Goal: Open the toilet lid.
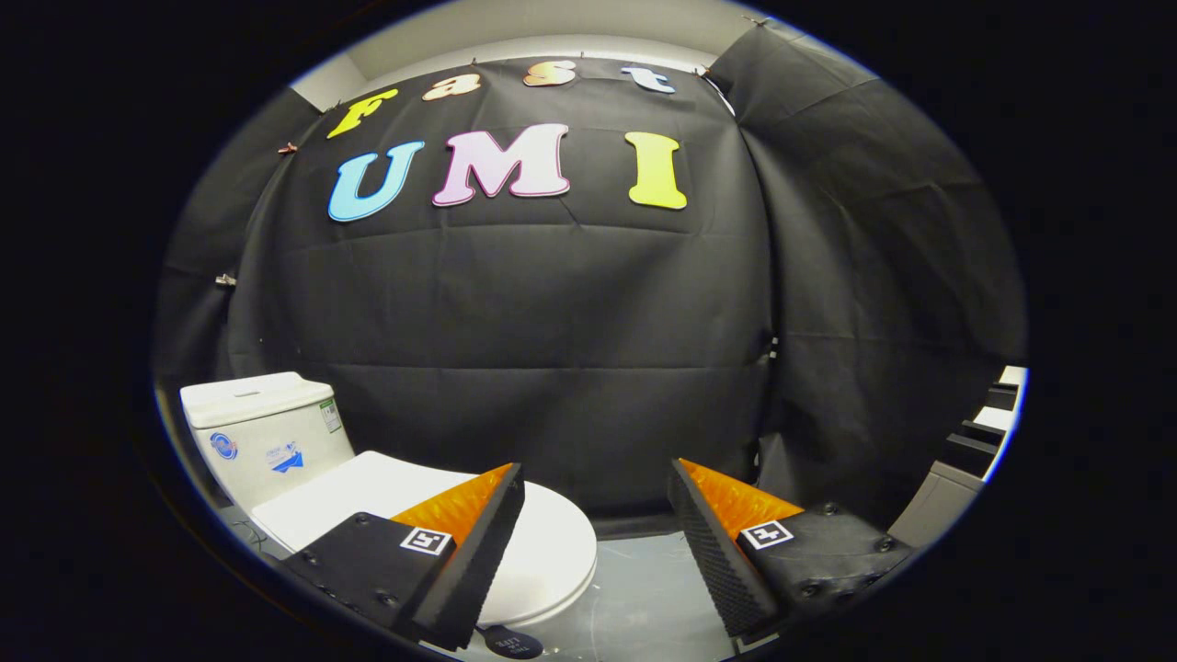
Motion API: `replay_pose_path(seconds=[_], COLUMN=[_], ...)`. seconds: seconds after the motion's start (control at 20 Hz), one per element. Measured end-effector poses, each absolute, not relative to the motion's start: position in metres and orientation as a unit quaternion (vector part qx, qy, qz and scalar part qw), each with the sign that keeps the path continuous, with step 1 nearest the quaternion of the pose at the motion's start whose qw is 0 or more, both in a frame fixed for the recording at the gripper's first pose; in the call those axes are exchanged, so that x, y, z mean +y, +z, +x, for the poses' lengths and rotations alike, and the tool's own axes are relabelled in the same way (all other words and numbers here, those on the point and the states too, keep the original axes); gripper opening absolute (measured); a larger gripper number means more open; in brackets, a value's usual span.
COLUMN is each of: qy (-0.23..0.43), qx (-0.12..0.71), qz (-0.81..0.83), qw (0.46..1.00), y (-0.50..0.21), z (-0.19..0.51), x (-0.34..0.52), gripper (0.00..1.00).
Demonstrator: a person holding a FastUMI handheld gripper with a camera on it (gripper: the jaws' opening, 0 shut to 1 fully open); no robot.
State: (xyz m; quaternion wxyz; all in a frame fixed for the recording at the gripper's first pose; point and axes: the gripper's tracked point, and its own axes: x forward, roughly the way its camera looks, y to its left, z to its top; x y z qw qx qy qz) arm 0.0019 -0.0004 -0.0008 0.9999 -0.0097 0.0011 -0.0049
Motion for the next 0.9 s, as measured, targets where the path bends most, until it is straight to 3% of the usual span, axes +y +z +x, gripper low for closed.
replay_pose_path(seconds=[0.9], qy=[-0.002], qx=[0.000], qz=[-0.008], qw=[1.000], y=[-0.0013], z=[0.0039], x=[0.0012], gripper=[0.98])
